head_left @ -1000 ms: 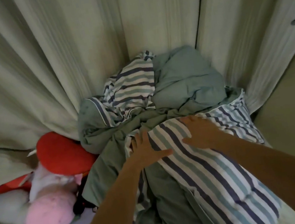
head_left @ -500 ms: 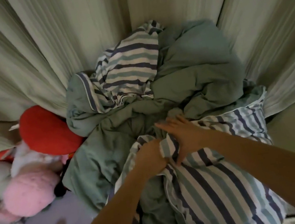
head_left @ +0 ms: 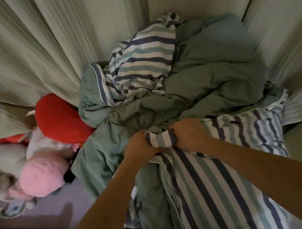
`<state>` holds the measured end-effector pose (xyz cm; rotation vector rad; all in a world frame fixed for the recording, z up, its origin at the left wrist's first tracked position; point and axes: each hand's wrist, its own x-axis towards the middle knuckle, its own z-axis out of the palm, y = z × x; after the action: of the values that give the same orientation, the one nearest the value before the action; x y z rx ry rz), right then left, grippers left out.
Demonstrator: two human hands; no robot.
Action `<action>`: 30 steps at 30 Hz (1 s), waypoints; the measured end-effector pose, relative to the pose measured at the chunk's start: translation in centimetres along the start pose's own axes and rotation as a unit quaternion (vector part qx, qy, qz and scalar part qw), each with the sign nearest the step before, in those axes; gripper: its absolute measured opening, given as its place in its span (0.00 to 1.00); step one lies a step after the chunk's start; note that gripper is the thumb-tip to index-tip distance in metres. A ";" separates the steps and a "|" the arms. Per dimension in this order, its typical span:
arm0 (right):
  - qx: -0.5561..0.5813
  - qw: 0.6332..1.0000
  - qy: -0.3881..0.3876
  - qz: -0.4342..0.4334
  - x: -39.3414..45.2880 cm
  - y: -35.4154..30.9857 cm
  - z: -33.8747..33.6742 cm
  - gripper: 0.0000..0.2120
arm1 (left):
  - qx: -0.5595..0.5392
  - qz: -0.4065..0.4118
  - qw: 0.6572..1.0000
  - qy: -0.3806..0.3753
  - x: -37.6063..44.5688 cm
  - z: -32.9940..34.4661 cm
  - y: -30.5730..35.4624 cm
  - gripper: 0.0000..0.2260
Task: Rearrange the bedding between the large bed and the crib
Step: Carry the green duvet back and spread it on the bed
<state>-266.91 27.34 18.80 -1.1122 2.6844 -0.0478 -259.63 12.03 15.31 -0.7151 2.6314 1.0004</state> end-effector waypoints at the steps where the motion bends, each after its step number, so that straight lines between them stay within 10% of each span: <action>1: 0.015 1.000 0.021 0.000 -0.1 0.1 -0.7 0.10 | -0.013 0.021 0.999 0.030 0.2 0.0 0.3 0.25; 4: 0.031 0.994 0.106 0.026 1.3 0.6 -3.2 0.12 | 0.034 0.084 0.992 0.089 2.2 -2.4 2.8 0.13; 9: 0.033 0.984 0.154 0.085 10.0 1.4 -5.3 0.15 | 0.124 0.161 0.968 0.144 8.8 -8.8 4.7 0.19; 13: -0.042 0.993 0.049 0.099 15.8 4.2 -4.6 0.59 | 0.157 0.113 0.975 0.111 14.3 -9.3 3.3 0.47; 17: -0.088 0.989 -0.054 0.110 18.3 5.2 -1.4 0.70 | 0.232 0.113 0.965 0.054 17.8 -6.7 1.4 0.64; 23: -0.135 0.978 -0.108 0.119 18.7 4.3 3.0 0.57 | 0.211 0.086 0.971 -0.076 20.2 -2.6 -1.6 0.60; 30: -0.111 0.984 0.122 0.070 17.4 3.8 7.6 0.25 | 0.193 0.156 0.968 0.036 19.0 0.4 -2.9 0.31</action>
<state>-279.76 18.29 7.38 -1.0308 3.0420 0.1522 -274.32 3.58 6.16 -0.2566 2.9362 0.5003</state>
